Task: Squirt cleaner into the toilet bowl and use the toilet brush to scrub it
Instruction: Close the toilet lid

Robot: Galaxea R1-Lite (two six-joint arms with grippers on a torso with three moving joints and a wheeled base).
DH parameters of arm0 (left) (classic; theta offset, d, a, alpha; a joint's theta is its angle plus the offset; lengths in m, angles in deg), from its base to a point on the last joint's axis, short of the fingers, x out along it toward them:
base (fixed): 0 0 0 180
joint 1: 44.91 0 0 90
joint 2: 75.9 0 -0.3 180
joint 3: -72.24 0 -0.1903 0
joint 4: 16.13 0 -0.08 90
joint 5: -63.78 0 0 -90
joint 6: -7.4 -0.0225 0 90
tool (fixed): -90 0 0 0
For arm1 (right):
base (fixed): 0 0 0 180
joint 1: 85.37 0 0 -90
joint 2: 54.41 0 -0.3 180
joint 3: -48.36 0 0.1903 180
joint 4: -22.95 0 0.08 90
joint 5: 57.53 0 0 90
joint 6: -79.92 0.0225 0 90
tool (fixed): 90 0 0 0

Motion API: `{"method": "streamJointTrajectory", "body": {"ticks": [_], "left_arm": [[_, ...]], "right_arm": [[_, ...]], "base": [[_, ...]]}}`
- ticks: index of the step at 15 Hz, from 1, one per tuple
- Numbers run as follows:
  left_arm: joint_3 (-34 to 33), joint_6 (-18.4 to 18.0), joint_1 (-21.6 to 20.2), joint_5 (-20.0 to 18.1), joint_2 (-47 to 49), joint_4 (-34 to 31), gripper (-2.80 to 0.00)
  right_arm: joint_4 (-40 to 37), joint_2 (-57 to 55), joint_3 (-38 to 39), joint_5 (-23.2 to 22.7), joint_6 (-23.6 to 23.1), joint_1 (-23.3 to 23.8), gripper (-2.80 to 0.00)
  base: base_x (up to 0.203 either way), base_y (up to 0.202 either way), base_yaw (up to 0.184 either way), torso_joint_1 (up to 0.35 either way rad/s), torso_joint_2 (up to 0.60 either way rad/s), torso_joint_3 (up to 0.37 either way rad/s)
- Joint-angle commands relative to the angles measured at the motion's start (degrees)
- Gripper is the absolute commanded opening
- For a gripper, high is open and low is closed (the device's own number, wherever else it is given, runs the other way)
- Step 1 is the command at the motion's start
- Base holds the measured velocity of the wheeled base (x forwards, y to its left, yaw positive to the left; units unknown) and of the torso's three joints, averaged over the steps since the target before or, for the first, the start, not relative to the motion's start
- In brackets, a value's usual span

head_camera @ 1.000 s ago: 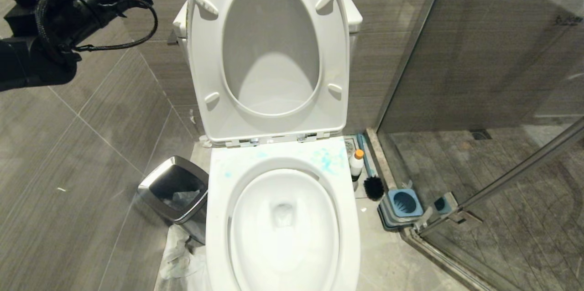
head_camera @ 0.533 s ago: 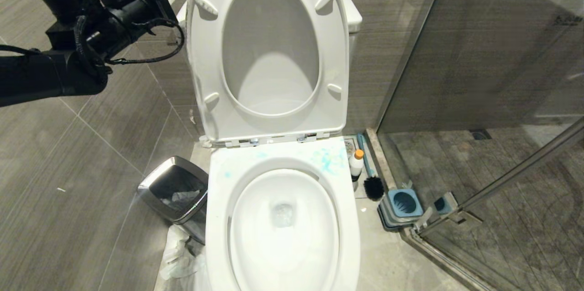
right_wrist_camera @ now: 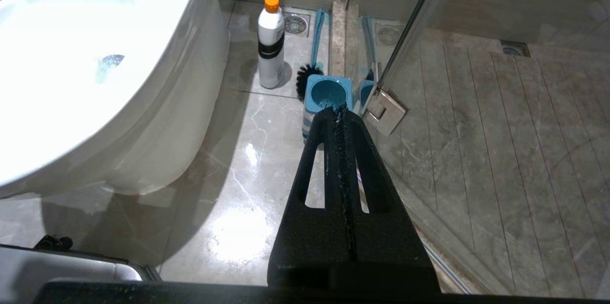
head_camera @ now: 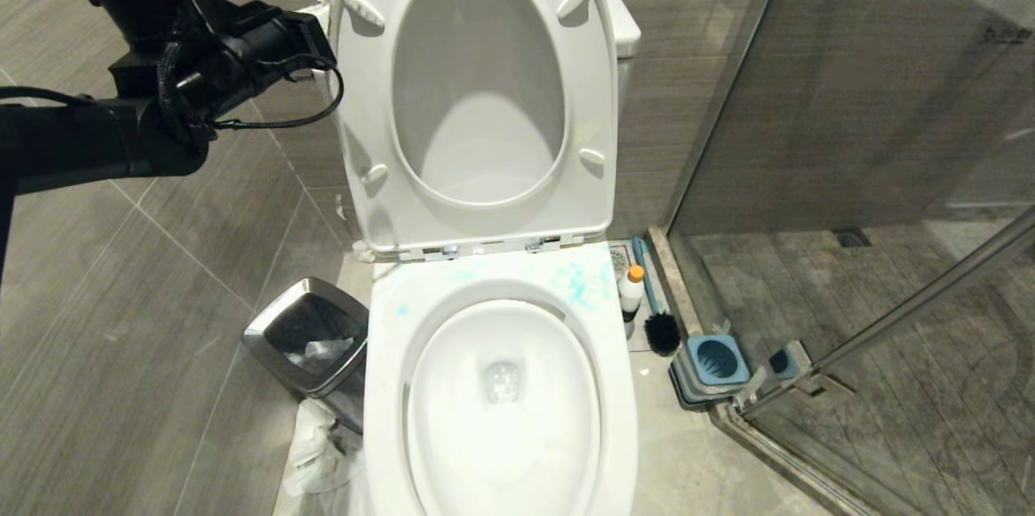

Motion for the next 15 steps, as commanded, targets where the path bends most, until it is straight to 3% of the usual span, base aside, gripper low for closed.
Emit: {"method": "streamJointTrajectory", "body": {"ticks": [1,3,7,11,15], "left_arm": [[-3.82,0.88,0.02,-5.50,-1.72,-0.40,-2.80],[-6.36,1.02,0.80,-9.96,-2.94,-0.40,-2.80],[-13.44,1.04,1.08,-13.60,-7.50,-0.19,-2.80],[-34.48,0.49,1.62,-18.49,-19.22,0.34,-2.80],[-60.53,-1.11,1.66,-20.99,-29.71,7.76,-2.80]], "right_arm": [[0.00,-0.06,-0.02,-0.03,-0.06,-0.02,-2.80],[0.00,-0.12,0.04,-0.03,-0.05,-0.02,-2.80],[0.00,-0.06,-0.04,-0.03,-0.06,-0.02,-2.80],[0.00,-0.06,0.04,-0.03,-0.06,-0.02,-2.80],[0.00,-0.07,-0.04,-0.03,-0.06,-0.02,-2.80]], "base": [[0.000,0.000,0.000,0.000,0.00,0.000],[0.000,0.000,0.000,0.000,0.00,0.000],[0.000,0.000,0.000,0.000,0.00,0.000],[0.000,0.000,0.000,0.000,0.00,0.000],[0.000,0.000,0.000,0.000,0.00,0.000]]}}
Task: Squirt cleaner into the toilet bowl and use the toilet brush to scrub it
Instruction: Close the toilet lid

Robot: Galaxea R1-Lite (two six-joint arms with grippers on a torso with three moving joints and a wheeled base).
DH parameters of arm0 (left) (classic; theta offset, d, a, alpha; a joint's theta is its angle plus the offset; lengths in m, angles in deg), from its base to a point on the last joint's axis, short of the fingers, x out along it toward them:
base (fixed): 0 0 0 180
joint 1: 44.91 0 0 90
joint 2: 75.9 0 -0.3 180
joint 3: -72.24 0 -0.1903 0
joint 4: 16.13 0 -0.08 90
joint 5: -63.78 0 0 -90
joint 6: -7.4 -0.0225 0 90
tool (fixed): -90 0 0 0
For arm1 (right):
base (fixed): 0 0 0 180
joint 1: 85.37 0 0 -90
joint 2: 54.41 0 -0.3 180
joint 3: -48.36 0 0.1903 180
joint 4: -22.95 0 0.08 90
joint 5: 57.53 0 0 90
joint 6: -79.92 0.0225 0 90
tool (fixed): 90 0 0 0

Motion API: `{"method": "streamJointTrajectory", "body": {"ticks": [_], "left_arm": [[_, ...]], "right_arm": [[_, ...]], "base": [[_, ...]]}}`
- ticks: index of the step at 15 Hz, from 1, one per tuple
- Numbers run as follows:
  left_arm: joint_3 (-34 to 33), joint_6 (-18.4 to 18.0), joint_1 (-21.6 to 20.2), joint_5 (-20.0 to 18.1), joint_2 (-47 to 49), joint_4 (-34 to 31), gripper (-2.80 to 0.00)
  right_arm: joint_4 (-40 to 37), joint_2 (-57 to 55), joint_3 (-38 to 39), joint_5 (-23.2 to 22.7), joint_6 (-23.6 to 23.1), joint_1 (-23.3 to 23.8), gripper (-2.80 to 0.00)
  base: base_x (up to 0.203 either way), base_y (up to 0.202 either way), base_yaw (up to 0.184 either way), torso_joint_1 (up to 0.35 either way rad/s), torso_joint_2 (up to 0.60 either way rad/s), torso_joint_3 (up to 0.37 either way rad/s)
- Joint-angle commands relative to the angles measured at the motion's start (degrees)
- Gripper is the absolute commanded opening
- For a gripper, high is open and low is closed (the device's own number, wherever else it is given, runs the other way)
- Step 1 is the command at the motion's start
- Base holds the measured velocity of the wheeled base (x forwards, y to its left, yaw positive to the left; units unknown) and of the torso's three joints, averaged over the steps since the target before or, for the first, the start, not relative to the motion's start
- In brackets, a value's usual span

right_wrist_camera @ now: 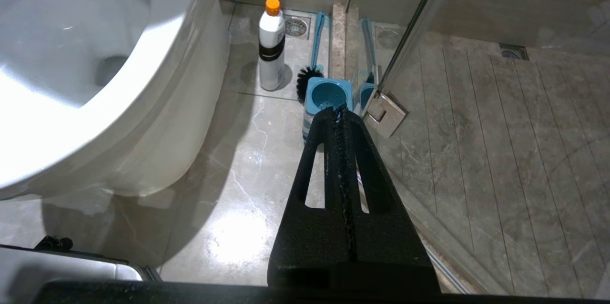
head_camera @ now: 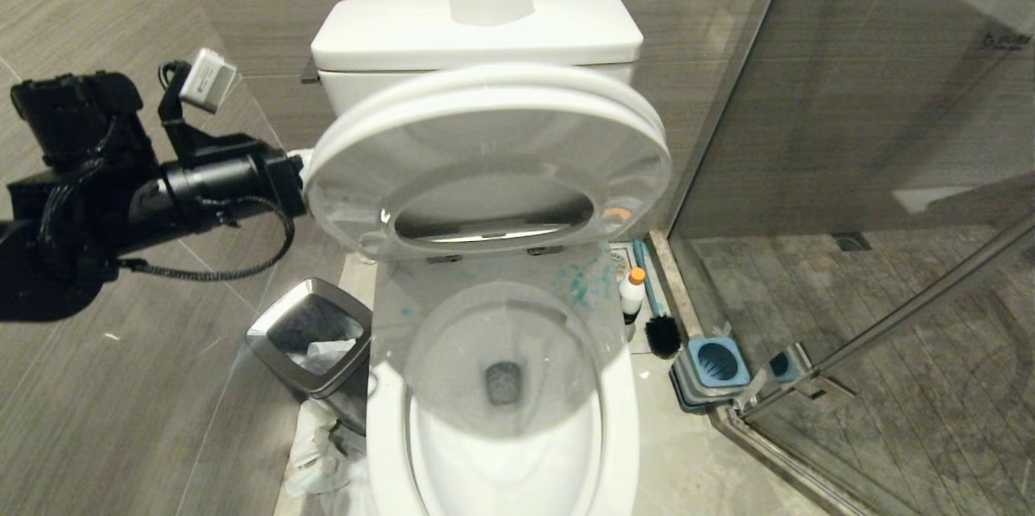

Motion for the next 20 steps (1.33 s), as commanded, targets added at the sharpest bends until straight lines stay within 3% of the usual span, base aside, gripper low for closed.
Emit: {"method": "streamJointTrajectory", "body": {"ticks": [1,3,5,7,9,11,14,17,20], "left_arm": [[-16.27,-0.22,-0.12,-0.57,-9.86,4.18,-2.80],[-26.41,-0.96,-0.18,-0.90,-14.92,6.39,-2.80],[-30.05,-1.12,-1.59,-0.85,-16.99,7.69,-2.80],[-28.01,-0.73,-3.17,2.40,-17.67,8.16,-2.80],[-27.39,2.56,-3.79,4.67,-19.24,6.62,-2.80],[-24.80,3.35,-3.91,4.94,-20.85,-0.43,-2.80],[-22.17,0.65,-6.21,5.42,-22.77,-9.20,-2.80],[-22.53,-4.29,-7.10,7.73,-22.57,-10.24,-2.80],[-22.90,-5.70,-7.21,10.76,-21.96,-10.38,-2.80]], "right_arm": [[0.00,-0.06,0.02,-0.05,0.01,-0.02,-2.80],[0.00,-0.08,0.00,-0.05,-0.06,-0.03,-2.80],[0.00,-0.06,0.01,-0.05,-0.03,-0.02,-2.80],[0.00,-0.06,-0.03,-0.05,-0.06,-0.02,-2.80],[0.00,-0.06,0.01,-0.05,-0.05,-0.02,-2.80],[0.00,-0.06,0.02,-0.05,-0.06,-0.03,-2.80],[0.00,-0.06,0.02,-0.05,-0.06,-0.02,-2.80],[0.00,-0.06,0.02,-0.05,-0.06,-0.02,-2.80],[0.00,-0.06,-0.05,-0.05,-0.06,-0.02,-2.80]], "base": [[0.000,0.000,0.000,0.000,0.00,0.000],[0.000,0.000,0.000,0.000,0.00,0.000],[0.000,0.000,0.000,0.000,0.00,0.000],[0.000,0.000,0.000,0.000,0.00,0.000],[0.000,0.000,0.000,0.000,0.00,0.000],[0.000,0.000,0.000,0.000,0.00,0.000],[0.000,0.000,0.000,0.000,0.00,0.000],[0.000,0.000,0.000,0.000,0.00,0.000],[0.000,0.000,0.000,0.000,0.00,0.000]]}}
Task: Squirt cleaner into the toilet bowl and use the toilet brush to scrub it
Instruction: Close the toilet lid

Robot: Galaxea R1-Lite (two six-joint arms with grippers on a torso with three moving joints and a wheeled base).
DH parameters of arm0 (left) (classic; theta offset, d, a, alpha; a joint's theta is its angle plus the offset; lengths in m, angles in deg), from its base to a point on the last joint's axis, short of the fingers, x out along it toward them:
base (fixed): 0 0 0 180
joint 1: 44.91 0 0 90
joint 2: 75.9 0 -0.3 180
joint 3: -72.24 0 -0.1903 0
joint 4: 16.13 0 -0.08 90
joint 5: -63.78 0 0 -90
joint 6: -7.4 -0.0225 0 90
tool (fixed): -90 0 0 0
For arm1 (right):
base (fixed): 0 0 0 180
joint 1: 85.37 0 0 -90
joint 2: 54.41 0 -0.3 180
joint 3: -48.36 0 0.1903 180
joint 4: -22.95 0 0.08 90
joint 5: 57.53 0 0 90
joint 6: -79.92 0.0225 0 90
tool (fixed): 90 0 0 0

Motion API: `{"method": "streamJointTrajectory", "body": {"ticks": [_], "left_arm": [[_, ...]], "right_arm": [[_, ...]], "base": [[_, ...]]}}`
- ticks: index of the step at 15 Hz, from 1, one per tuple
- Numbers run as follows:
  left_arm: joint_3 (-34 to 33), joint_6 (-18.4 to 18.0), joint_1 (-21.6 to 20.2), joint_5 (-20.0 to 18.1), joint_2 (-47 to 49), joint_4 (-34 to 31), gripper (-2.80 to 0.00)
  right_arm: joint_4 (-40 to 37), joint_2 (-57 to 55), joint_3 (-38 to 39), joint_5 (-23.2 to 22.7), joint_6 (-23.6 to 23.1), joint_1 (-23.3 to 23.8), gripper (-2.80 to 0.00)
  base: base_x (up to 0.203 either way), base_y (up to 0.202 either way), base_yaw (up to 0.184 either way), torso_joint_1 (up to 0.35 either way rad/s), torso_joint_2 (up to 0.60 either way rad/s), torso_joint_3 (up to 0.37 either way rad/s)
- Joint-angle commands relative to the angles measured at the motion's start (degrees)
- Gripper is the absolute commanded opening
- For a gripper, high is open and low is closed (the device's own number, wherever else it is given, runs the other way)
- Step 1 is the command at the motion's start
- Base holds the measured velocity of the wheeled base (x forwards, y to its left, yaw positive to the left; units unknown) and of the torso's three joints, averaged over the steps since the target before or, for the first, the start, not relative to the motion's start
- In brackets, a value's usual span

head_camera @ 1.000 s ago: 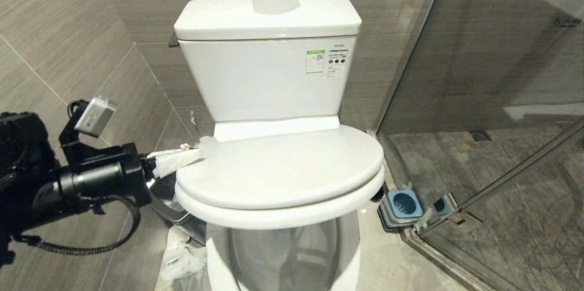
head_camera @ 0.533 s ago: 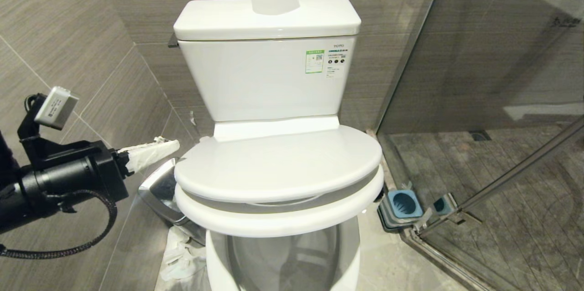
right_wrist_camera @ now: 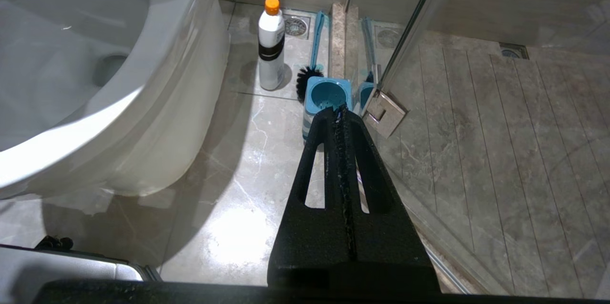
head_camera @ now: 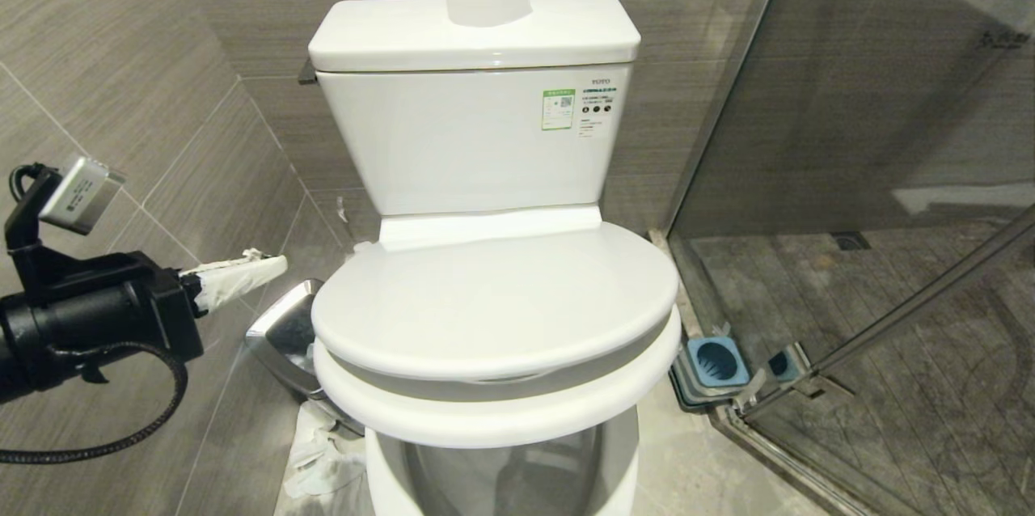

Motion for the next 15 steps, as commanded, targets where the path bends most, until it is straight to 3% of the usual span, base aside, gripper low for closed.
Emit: {"method": "streamJointTrajectory", "body": {"ticks": [1,5,15], "left_arm": [[-0.20,-0.06,-0.07,1.12,0.75,0.18,-2.80],[-0.29,0.37,0.97,4.45,1.47,-1.58,-2.80],[-0.18,-0.25,4.14,4.41,3.58,-3.12,-2.80]], "right_arm": [[0.00,-0.06,-0.06,-0.03,-0.02,-0.02,-2.80],[0.00,-0.06,0.02,-0.03,-0.05,-0.02,-2.80],[0.00,-0.06,0.01,-0.03,-0.03,-0.11,-2.80]], "base": [[0.000,0.000,0.000,0.000,0.00,0.000],[0.000,0.000,0.000,0.001,0.00,0.026],[0.000,0.000,0.000,0.002,0.00,0.165]]}}
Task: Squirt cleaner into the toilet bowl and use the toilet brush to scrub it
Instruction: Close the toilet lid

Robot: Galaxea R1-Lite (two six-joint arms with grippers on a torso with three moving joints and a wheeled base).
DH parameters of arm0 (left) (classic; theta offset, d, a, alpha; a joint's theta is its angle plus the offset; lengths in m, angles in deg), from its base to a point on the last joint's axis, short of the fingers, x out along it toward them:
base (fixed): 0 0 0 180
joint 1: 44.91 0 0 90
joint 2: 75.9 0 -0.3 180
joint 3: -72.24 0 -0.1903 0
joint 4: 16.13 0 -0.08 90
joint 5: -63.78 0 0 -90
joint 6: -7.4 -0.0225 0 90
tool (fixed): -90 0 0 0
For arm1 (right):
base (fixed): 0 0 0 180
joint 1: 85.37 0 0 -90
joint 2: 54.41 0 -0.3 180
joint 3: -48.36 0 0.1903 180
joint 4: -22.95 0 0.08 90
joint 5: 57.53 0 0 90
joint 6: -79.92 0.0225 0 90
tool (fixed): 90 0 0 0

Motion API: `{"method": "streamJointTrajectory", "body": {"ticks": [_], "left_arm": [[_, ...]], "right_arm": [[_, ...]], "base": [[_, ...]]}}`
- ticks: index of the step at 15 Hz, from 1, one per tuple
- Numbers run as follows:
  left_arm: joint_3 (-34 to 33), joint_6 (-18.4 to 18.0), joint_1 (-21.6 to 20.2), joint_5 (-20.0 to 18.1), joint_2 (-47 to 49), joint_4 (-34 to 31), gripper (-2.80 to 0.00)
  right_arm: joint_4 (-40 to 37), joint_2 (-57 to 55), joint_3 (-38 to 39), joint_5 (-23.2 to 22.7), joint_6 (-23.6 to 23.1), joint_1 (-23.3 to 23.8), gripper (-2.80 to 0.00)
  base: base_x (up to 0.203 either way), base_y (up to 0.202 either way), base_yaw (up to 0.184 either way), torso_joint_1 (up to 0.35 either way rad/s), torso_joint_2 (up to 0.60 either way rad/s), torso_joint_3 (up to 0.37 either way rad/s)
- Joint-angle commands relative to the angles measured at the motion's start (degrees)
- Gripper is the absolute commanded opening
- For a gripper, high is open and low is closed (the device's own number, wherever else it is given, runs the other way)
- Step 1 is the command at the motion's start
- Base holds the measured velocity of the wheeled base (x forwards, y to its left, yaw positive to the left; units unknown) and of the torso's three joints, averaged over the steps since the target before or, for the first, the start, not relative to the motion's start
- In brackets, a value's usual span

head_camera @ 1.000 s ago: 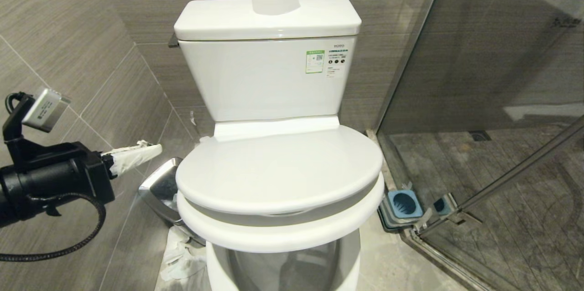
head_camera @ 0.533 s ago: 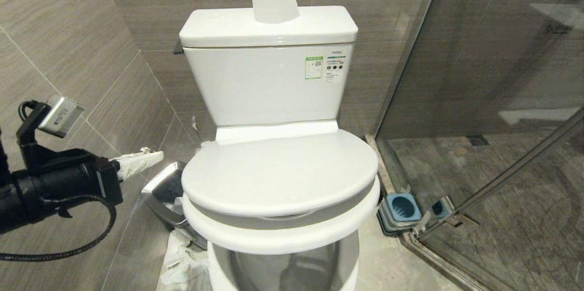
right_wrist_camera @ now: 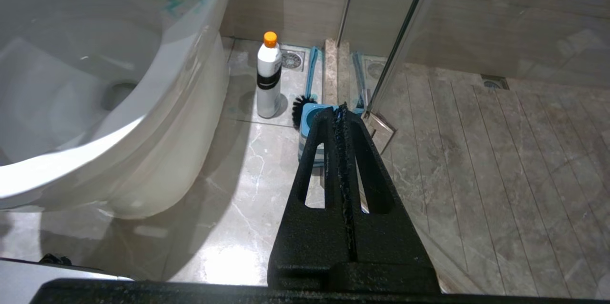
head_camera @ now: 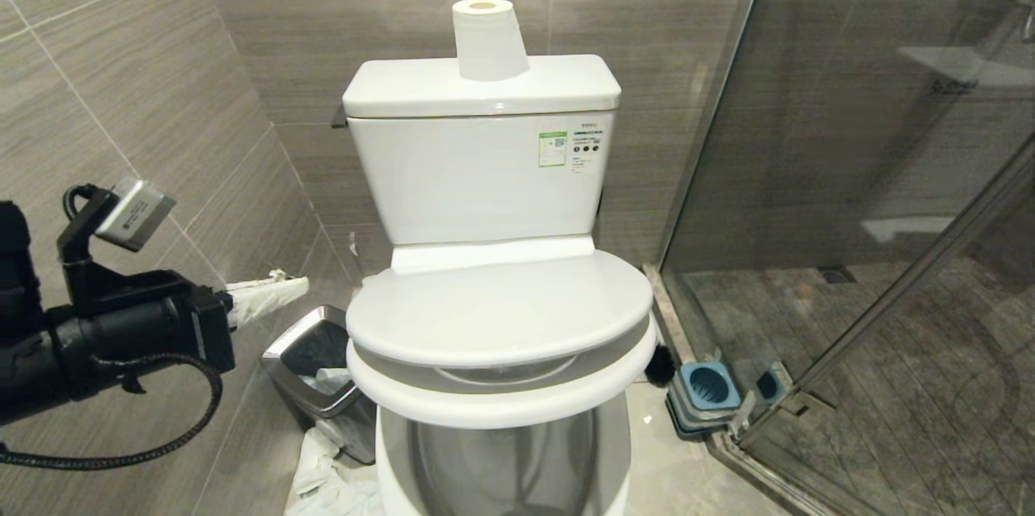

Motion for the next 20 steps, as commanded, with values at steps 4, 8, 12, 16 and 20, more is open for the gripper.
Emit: {"method": "streamJointTrajectory", "body": {"ticks": [4,8,12,16,20], "left_arm": [[4.16,-0.29,2.43,-0.14,4.93,-4.86,-2.80],[20.67,-0.38,4.97,0.84,13.50,-9.52,-2.80],[28.01,-1.54,11.30,4.78,21.85,-18.18,-2.80],[27.80,-1.89,13.72,6.85,26.15,-22.37,-2.80],[26.48,-1.56,13.78,8.79,30.77,-23.66,-2.80]], "right_arm": [[0.00,-0.06,-0.07,-0.05,0.02,-0.02,-2.80],[0.00,-0.06,-0.03,-0.05,-0.06,-0.02,-2.80],[0.00,-0.06,-0.06,-0.05,-0.06,-0.02,-2.80],[0.00,-0.06,-0.06,-0.05,-0.06,-0.02,-2.80],[0.00,-0.06,-0.06,-0.05,-0.04,-0.02,-2.80]], "base": [[0.000,0.000,0.000,0.001,0.00,0.009],[0.000,0.000,0.000,0.000,0.00,0.000],[0.000,0.000,0.000,0.000,0.00,0.000],[0.000,0.000,0.000,0.000,0.00,0.000],[0.000,0.000,0.000,0.000,0.00,0.000]]}}
